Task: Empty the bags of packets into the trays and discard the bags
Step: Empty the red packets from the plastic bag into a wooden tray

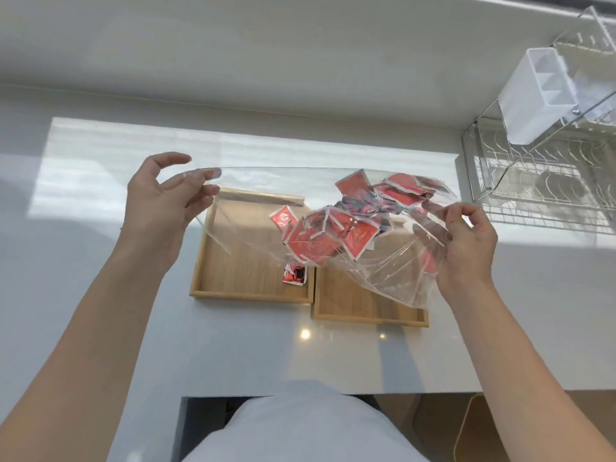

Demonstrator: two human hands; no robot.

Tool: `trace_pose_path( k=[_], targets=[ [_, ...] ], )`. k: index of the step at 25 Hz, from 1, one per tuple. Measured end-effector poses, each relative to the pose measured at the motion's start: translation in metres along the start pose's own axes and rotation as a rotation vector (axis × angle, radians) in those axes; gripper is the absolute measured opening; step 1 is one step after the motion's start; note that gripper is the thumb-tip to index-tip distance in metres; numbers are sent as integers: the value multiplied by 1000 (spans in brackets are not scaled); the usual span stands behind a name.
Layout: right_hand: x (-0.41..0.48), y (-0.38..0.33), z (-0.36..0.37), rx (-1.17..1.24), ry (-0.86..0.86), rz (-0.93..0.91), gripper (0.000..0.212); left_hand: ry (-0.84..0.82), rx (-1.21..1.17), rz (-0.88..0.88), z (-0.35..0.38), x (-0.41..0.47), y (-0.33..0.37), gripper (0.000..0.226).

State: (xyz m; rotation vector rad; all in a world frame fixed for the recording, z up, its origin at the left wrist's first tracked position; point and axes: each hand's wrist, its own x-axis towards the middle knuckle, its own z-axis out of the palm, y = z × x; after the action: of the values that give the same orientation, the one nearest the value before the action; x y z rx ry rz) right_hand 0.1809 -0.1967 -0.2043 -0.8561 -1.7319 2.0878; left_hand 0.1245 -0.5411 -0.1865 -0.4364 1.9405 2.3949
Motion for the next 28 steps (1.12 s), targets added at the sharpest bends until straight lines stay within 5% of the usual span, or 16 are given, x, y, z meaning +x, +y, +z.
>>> trace_pose_path(
  k=[28],
  targets=[
    [-5,6,13,-109,-11,8,25,22,32,3,-3,6,-6,19]
  ],
)
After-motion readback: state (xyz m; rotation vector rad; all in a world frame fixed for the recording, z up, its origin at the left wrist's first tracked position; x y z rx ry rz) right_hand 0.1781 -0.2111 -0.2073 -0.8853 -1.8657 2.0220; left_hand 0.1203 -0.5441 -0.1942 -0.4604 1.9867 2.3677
